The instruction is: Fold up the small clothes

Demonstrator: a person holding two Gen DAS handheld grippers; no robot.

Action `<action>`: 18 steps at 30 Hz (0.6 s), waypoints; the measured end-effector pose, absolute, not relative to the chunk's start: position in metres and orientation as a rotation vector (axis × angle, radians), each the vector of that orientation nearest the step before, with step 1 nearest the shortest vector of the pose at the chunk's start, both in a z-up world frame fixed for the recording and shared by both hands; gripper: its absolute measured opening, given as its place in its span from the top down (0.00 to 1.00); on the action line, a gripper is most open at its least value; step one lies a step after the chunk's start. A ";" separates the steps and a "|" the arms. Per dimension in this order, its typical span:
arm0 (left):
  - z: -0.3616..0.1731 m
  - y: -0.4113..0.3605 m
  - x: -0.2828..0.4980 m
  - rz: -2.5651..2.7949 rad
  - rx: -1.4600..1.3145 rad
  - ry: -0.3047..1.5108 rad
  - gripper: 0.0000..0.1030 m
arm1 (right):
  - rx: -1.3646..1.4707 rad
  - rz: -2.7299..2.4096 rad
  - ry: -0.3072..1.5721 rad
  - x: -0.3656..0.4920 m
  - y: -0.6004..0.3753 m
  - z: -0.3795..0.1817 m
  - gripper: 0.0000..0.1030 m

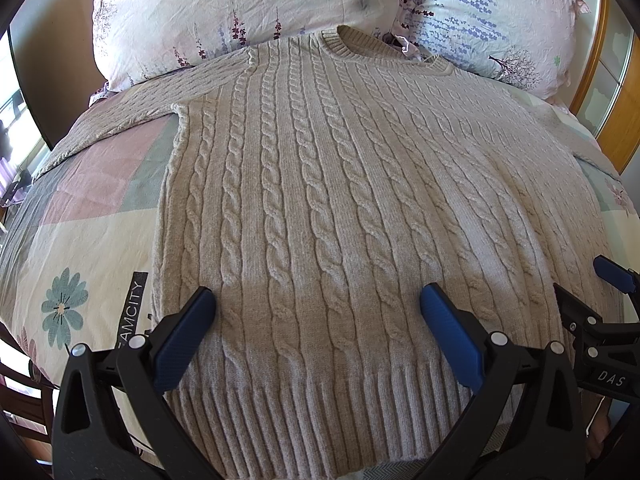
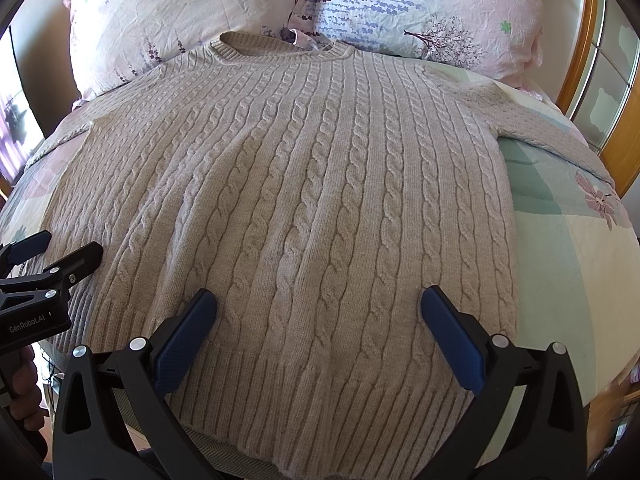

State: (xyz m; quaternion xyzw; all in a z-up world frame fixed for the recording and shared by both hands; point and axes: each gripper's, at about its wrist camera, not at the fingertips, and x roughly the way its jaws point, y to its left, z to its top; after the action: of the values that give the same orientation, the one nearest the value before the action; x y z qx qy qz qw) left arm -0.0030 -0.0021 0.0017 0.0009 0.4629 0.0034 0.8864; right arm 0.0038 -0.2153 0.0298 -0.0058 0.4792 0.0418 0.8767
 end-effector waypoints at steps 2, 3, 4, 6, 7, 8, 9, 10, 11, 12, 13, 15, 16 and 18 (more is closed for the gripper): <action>0.001 -0.002 -0.003 0.007 0.002 0.962 0.02 | -0.012 0.087 1.000 0.004 -0.215 0.030 0.01; 0.002 -0.002 -0.003 0.007 0.002 0.962 0.02 | -0.012 0.087 1.000 0.004 -0.215 0.030 0.01; 0.001 -0.002 -0.003 0.007 0.002 0.962 0.02 | -0.012 0.087 1.000 0.004 -0.215 0.029 0.01; 0.002 -0.002 -0.003 0.007 0.002 0.962 0.02 | -0.012 0.087 1.000 0.004 -0.215 0.029 0.01; 0.001 -0.002 -0.003 0.007 0.002 0.962 0.02 | -0.012 0.087 1.000 0.004 -0.215 0.029 0.01; 0.001 -0.002 -0.003 0.007 0.002 0.962 0.02 | -0.012 0.087 0.998 0.004 -0.215 0.029 0.01; 0.002 -0.002 -0.003 0.007 0.002 0.962 0.02 | -0.013 0.088 0.997 0.004 -0.215 0.030 0.01; 0.001 -0.002 -0.003 0.007 0.002 0.962 0.02 | -0.013 0.088 0.996 0.004 -0.216 0.032 0.01; 0.001 -0.002 -0.003 0.007 0.002 0.962 0.02 | -0.013 0.088 0.996 0.004 -0.215 0.031 0.01; 0.001 -0.002 -0.003 0.007 0.002 0.962 0.02 | -0.013 0.088 0.996 0.004 -0.215 0.031 0.01; 0.001 -0.002 -0.003 0.007 0.002 0.963 0.02 | -0.013 0.088 0.996 0.004 -0.215 0.031 0.01; 0.001 -0.001 -0.004 0.006 0.001 0.966 0.02 | -0.015 0.090 0.994 0.001 -0.215 0.032 0.01; 0.001 -0.001 -0.004 0.005 0.001 0.968 0.02 | -0.016 0.093 0.994 0.001 -0.215 0.032 0.01; 0.002 -0.001 -0.002 0.001 0.003 0.976 0.02 | -0.020 0.100 0.993 0.004 -0.215 0.031 0.01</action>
State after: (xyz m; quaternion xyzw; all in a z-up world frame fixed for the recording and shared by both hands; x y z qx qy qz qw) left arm -0.0015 -0.0011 0.0015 0.0014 0.4690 0.0004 0.8832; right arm 0.0037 -0.2154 0.0307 -0.0095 0.4760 0.0482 0.8781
